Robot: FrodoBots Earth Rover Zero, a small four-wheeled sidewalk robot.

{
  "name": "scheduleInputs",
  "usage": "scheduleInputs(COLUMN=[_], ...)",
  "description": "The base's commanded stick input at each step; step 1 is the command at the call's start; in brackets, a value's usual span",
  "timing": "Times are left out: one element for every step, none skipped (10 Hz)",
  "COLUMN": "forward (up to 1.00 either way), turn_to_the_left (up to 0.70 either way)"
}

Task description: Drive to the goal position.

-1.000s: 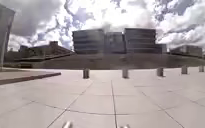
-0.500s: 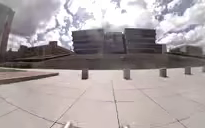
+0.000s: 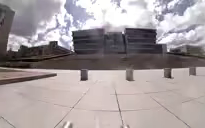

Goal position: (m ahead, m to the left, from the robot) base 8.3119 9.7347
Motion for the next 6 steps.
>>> scheduleInputs(forward=[0.7, 0.7, 0.7, 0.7, 0.7, 0.7], turn_to_the_left=[-0.24, 0.0, 0.0, 0.0, 0.0, 0.0])
